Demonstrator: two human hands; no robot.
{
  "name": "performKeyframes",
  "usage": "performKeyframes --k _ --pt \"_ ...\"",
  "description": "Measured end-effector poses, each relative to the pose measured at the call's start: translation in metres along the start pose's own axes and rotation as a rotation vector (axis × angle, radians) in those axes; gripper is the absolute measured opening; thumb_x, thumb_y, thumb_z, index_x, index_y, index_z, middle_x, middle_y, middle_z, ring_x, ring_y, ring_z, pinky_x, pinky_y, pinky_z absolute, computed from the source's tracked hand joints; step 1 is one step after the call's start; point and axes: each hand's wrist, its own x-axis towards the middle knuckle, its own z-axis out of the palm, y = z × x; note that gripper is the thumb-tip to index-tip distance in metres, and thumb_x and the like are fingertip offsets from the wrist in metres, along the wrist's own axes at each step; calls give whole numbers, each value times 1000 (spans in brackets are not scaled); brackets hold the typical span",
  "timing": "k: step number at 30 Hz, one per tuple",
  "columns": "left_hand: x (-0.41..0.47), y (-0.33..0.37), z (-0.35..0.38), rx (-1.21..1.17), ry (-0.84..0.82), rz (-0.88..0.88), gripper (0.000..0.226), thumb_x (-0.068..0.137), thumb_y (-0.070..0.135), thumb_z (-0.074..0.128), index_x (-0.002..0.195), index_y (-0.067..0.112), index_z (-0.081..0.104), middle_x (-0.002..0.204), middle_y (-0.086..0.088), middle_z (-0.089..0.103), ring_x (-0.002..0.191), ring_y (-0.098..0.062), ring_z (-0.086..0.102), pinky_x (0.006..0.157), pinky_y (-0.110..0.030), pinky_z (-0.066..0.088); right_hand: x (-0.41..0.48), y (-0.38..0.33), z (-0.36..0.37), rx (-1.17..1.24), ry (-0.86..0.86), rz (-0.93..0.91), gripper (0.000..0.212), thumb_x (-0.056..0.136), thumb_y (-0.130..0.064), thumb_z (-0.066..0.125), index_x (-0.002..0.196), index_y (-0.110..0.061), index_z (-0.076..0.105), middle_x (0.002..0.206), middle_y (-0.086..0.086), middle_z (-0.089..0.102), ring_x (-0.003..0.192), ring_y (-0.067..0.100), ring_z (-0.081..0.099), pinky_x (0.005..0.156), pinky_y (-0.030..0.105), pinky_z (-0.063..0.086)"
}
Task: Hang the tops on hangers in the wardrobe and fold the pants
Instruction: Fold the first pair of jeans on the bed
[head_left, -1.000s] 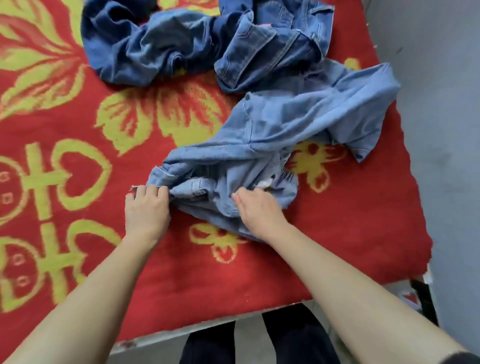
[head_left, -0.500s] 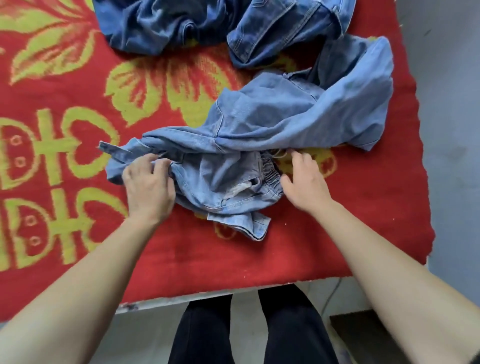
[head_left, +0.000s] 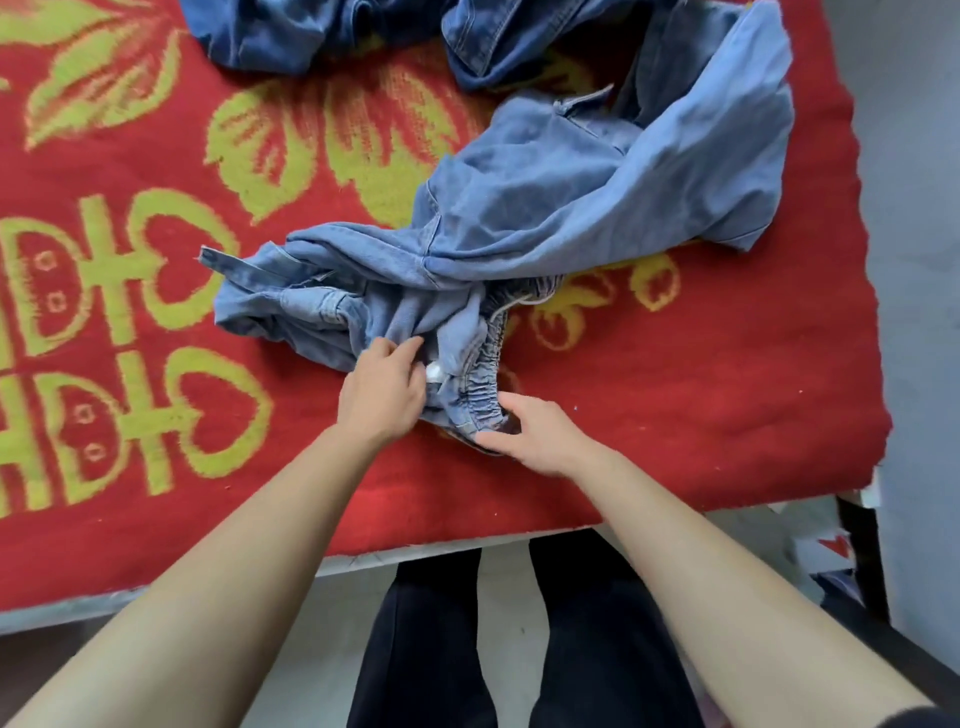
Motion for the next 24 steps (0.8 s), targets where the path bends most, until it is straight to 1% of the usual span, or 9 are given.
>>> performKeyframes --k 3,5,8,11,13,17,19,21,24 --pt "1 -9 4 79 -99 -1 51 97 30 47 147 25 41 129 -8 46 124 -30 44 101 -46 41 -9 8 -24 -264 27 41 36 86 -27 62 121 -29 61 116 3 62 110 28 61 91 36 50" --pt "1 -2 11 44 -72 -15 52 95 26 48 146 23 41 132 -9 45 124 -31 44 100 -47 41 -12 10 -45 -381 270 37 54 86 -16 56 139 -25 50 126 6 52 115 31 56 93 44 50" --pt "-7 15 20 15 46 -70 44 95 25 43 138 20 50 127 -11 50 117 -35 50 94 -48 41 3 -1 -77 -556 525 -167 62 84 -7 57 144 -15 45 130 11 49 113 34 52 90 47 50" --pt "-21 34 27 33 282 -57 37 95 37 46 117 11 60 113 -16 56 100 -39 56 80 -48 43 28 -17 -102 -885 511 -206 70 84 -12 60 150 -15 38 142 13 44 123 36 44 98 46 42" --pt "-30 47 34 68 404 19 55 89 61 49 107 11 60 102 -12 56 93 -35 55 74 -45 43 40 -15 -109 -993 420 -109 75 86 -18 62 154 -14 30 150 14 37 134 37 35 105 46 35" --pt "-36 70 48 145 375 130 82 67 83 56 108 13 56 99 -8 55 90 -30 54 72 -43 42 43 -4 -110 -1071 406 26 55 91 -22 60 142 -11 44 141 17 45 127 38 40 100 46 37" --pt "-37 80 54 142 264 61 88 67 78 62 124 12 48 106 -7 55 95 -30 56 76 -43 43 37 1 -105 -1152 359 -9 38 93 -25 57 129 -12 57 134 17 51 123 37 43 99 44 37" --pt "-38 88 60 119 193 -1 80 77 56 67 135 10 38 112 -9 57 99 -32 60 79 -43 44 30 11 -98 -1182 281 7 37 93 -27 56 128 -13 58 131 18 52 123 37 44 101 44 36" --pt "-33 87 59 5 203 -44 57 80 17 59 131 6 36 102 -14 63 92 -39 62 74 -44 43 21 19 -89 -1027 319 87 46 92 -30 58 134 -13 50 131 20 46 120 38 44 97 46 39"
